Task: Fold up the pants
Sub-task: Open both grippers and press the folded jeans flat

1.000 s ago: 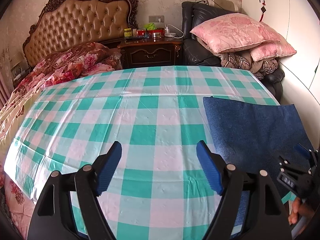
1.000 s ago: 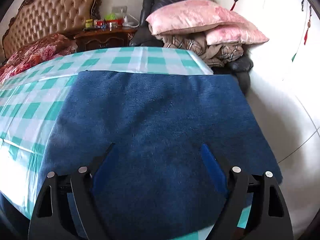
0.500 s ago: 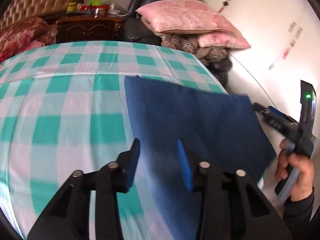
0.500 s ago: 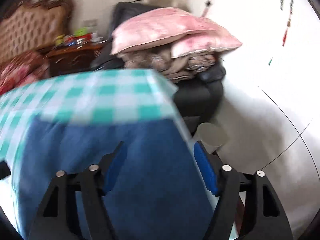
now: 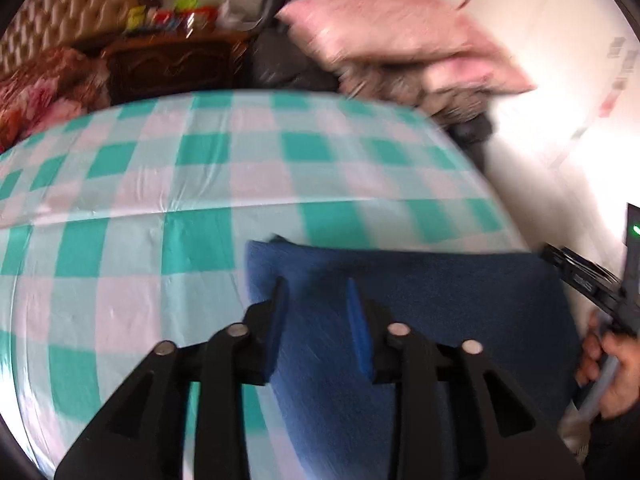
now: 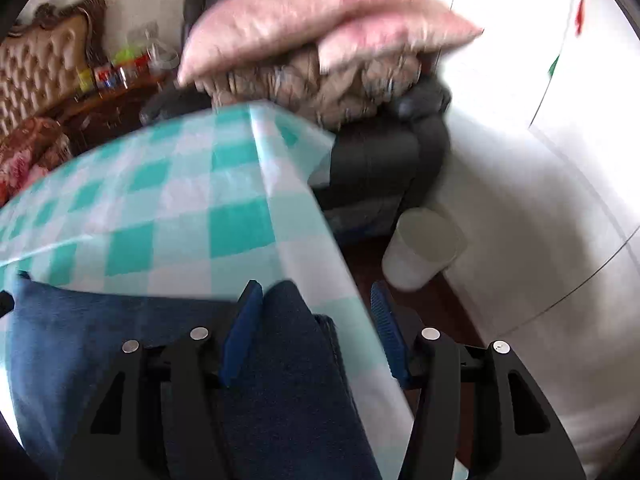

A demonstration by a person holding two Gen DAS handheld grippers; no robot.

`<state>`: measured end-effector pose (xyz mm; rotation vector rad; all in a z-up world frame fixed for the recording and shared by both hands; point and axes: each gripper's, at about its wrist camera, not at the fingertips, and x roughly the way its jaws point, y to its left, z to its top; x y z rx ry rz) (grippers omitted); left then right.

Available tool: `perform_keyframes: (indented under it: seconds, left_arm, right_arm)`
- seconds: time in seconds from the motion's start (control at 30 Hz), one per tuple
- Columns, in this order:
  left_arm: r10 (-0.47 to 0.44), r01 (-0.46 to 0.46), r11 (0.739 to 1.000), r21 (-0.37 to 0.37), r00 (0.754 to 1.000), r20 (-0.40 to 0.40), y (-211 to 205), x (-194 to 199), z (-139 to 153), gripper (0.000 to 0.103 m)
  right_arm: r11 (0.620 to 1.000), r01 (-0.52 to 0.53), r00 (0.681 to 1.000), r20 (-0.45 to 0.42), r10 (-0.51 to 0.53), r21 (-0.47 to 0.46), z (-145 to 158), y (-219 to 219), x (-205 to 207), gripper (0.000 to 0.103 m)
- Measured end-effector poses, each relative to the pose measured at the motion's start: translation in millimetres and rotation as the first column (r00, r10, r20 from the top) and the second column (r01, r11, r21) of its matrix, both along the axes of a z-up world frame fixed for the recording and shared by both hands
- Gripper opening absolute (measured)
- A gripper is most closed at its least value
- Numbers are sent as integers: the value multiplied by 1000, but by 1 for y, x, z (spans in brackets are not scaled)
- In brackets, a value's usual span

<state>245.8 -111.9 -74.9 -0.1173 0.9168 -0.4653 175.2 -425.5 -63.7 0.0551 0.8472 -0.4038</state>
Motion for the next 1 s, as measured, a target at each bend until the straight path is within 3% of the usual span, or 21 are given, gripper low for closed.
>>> perform_keyframes:
  seconds: [0.03,0.13,0.23,0.33,0.47,0.53,0.63,0.87,1.0]
  left_arm:
    - [-12,12,1000,-8,1000,21,4,-19,6,40]
    - [-81,83,996,-32,995,66,8,-83,11,41]
    - [-131,128,991,39,986,100,0,-132,-5,41]
    - [-116,112,989,94,993,38,-9,-138,-34,42]
    - [-102,92,992,86,987,126,-8,-163,-14,41]
    - [-119,109,990,92,987,105,-12,-173,-16,43]
    - [-122,110,984,142,989,78,-20,-179,-35,44]
    - [-72,61,992,113,993,94,-9,-188,-4,45]
    - [-22,16,998,56,994,105,4,-186,13,45]
  right_arm:
    - [1000,-10,999,30,11,-17,11,6,-14,58]
    - [996,-42,999,30,45,-85,14,24,-52,59]
    - [994,-53,998,-33,50,-99,-11,27,-71,59]
    - [997,-40,998,-53,37,-69,-34,21,-73,63]
    - [997,11,1000,-19,-13,-81,-17,32,-94,67]
    - [998,-5,1000,-15,4,-59,-16,47,-110,68]
    - [990,-3,998,-56,-5,-139,-33,70,-121,69]
    - [990,19,997,-68,-29,-140,-29,71,-122,69]
    - [989,17,997,-68,-27,-144,-29,76,-125,69]
